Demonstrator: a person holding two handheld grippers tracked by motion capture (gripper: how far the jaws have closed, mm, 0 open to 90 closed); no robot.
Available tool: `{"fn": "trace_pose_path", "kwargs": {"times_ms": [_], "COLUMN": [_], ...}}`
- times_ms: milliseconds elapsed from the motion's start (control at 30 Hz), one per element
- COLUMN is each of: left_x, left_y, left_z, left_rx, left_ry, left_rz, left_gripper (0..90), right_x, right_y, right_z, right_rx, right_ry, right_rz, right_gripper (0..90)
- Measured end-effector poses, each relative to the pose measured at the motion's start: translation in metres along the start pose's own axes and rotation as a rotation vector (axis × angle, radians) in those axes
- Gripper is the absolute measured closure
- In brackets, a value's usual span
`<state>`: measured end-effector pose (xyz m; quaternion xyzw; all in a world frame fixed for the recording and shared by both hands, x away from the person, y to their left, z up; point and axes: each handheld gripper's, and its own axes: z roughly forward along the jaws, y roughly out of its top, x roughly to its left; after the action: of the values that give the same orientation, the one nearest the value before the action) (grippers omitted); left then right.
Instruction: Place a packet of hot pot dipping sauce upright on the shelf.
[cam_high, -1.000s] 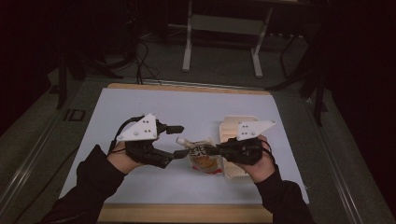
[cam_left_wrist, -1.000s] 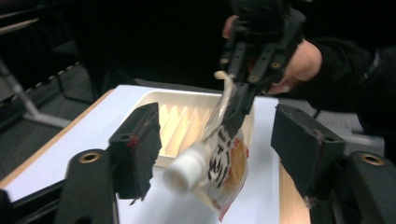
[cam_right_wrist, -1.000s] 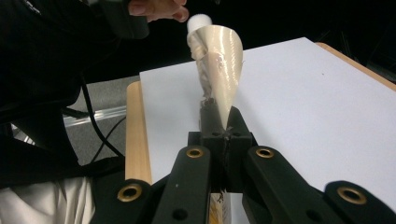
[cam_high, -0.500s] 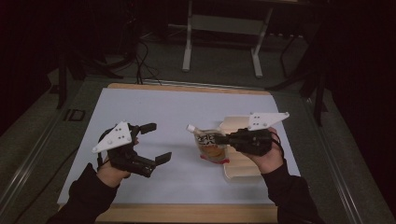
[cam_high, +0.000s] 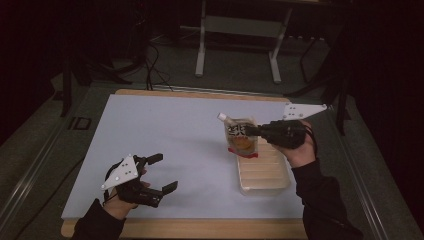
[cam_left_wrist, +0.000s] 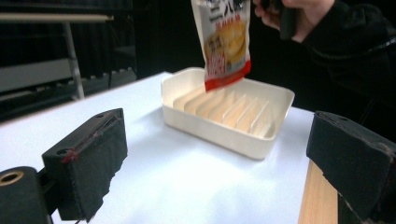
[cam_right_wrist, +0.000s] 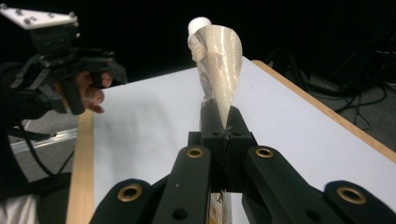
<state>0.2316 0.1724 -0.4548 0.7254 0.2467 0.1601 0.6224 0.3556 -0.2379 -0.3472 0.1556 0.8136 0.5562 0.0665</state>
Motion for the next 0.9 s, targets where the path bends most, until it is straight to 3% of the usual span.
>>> {"fn": "trace_pose_path", "kwargs": {"times_ms": [67,133,333,633,900], "left_x": [0.000,0.000,0.002,0.005,0.005], "left_y": [-0.010,-0.010,-0.022,-0.029,-0.031], "left_z": [0.002,0.002,0.001,-0.006,-0.011], "left_rx": [0.011,0.011,0.010,0.018,0.014], "left_ry": [0.003,0.003,0.024,0.059,0.067], "left_rz": [-0.004,-0.004,-0.027,-0.046,-0.057], "left_gripper": [5.2,5.2,5.1,5.0,5.1], "right_x": [-0.011,-0.014,-0.035,-0.072,-0.094], "right_y": [-0.002,-0.003,-0.010,-0.016,-0.024], "right_z": [-0.003,-0.003,-0.006,-0.009,-0.003], "right_rx": [0.008,0.007,-0.004,0.018,0.034], "right_ry": [-0.012,-0.013,-0.033,-0.064,-0.072], "right_rz": [0.009,0.008,-0.041,-0.032,-0.054], "right_gripper": [90.0,90.0,90.0,90.0,90.0]}}
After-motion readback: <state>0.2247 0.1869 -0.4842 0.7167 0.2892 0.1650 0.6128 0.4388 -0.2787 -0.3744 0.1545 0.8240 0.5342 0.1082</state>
